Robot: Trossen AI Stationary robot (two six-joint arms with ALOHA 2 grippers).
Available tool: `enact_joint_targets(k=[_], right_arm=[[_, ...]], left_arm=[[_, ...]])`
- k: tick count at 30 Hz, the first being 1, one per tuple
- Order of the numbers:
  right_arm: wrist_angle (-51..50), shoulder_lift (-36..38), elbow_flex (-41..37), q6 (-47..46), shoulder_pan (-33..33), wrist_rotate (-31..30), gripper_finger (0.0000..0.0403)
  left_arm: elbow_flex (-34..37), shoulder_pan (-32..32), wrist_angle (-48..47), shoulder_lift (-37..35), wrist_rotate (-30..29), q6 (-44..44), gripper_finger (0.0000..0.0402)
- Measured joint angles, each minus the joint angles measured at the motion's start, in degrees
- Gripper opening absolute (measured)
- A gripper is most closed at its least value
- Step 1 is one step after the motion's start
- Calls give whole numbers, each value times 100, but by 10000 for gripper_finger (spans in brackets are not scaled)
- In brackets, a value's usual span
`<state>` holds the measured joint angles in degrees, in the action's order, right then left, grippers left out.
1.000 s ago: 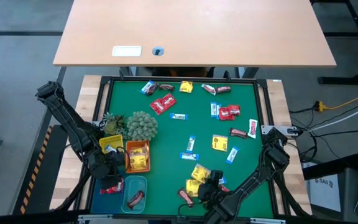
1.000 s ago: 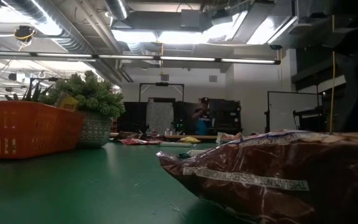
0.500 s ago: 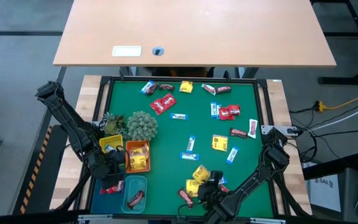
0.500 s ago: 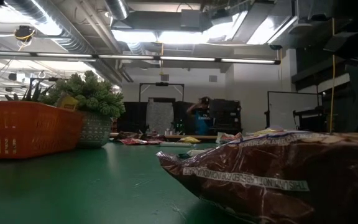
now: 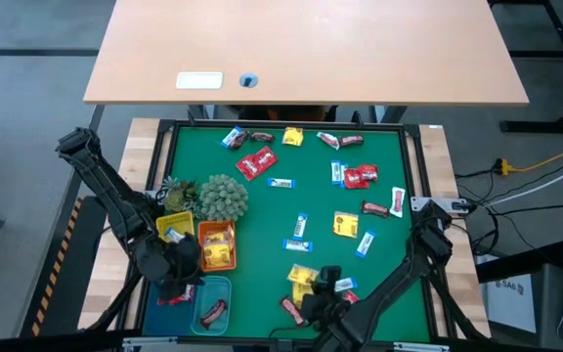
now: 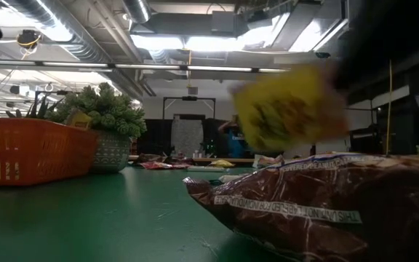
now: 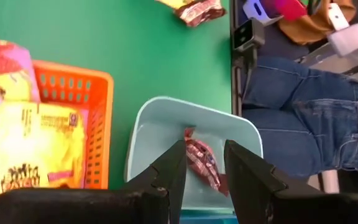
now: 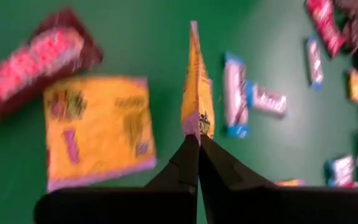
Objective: Sort candy
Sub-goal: Put the yellow candy into the orange basket
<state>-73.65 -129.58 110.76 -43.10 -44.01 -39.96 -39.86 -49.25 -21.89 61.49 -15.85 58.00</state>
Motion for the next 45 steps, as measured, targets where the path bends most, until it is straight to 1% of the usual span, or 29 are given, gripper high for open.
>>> enact_joint_targets(k=[7,12,16,19,22,25,27,32,40,42,45], right_arm=[[281,0,400,1854,495,-75,1],[1059,0,435,3323,1009,132,2],[2181,0,435,4468,1483,599,2],[3181,0,435,5202,1801,1152,2],[4117,0,437,5712,2059,1767,2],[4715,0,437,5972,2284,2357,2],[4954,0,437,5984,2427,2662,3],[5156,0,437,5813,2707,3403,3],[5165,0,437,5644,2879,3804,5],[5165,0,437,5643,2879,3809,16],[5166,0,437,5644,2877,3807,54]], left_arm=[[0,0,37,0,-14,-606,103],[0,0,37,-1,-22,-909,103],[0,0,33,0,-22,-911,103],[0,0,33,-2,-20,-911,103],[0,0,33,-2,-20,-913,103],[0,0,33,-2,-20,-913,103],[0,0,32,0,-20,-913,103],[0,0,31,-2,-20,-913,103],[0,0,31,0,-18,-913,103],[0,0,31,-1,-18,-914,103],[0,0,31,-1,-18,-916,103]])
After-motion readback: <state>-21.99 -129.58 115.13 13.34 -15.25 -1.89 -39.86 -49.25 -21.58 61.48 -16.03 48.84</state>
